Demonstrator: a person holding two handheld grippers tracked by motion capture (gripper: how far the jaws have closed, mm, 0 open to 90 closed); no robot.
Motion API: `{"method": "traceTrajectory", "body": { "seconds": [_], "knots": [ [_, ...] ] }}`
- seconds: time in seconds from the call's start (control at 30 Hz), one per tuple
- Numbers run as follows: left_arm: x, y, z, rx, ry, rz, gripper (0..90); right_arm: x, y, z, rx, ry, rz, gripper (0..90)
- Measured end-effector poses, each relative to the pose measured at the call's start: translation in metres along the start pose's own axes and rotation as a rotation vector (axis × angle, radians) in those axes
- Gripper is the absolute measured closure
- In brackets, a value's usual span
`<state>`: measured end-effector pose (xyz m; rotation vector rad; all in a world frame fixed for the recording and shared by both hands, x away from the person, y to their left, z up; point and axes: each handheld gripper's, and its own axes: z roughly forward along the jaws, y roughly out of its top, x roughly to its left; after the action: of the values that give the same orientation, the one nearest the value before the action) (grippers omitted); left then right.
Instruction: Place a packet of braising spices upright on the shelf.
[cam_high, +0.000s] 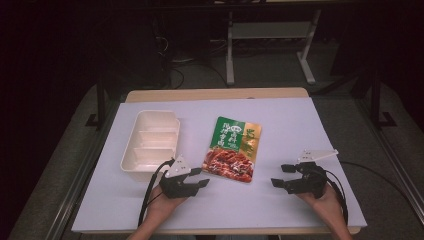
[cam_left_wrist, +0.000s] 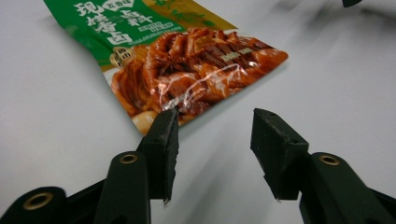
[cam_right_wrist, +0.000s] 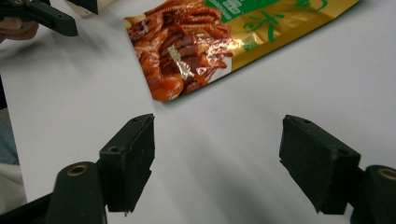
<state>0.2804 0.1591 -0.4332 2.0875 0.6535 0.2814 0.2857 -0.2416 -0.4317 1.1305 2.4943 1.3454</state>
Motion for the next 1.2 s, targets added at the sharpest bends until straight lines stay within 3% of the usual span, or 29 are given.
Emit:
{"method": "traceTrajectory", "body": {
  "seconds": [0.4, 0.5, 0.7, 0.83, 1.07, 1.2],
  "knots": [
    [0.006, 0.02, 0.027, 0.028, 0.049, 0.022, 68.8, -0.012, 0.018, 0.006, 0.002, -0.015, 0.014, 25.9],
    [0.008, 0.023, 0.033, 0.027, 0.056, 0.017, 73.2, -0.014, 0.027, 0.01, -0.002, -0.015, 0.007, 26.0],
    [0.006, 0.025, 0.042, 0.089, 0.07, 0.044, 85.8, -0.018, 0.057, 0.023, 0.028, -0.041, -0.004, 26.7],
    [0.009, 0.022, 0.053, 0.157, 0.072, 0.021, 87.8, -0.023, 0.072, 0.031, 0.048, -0.04, -0.007, 26.4],
    [0.009, 0.021, 0.056, 0.176, 0.075, 0.016, 89.5, -0.028, 0.095, 0.045, 0.111, -0.042, -0.007, 26.6],
    [0.013, 0.02, 0.056, 0.177, 0.048, -0.015, 89.7, -0.033, 0.109, 0.055, 0.146, -0.051, -0.004, 24.8]
  ]
}}
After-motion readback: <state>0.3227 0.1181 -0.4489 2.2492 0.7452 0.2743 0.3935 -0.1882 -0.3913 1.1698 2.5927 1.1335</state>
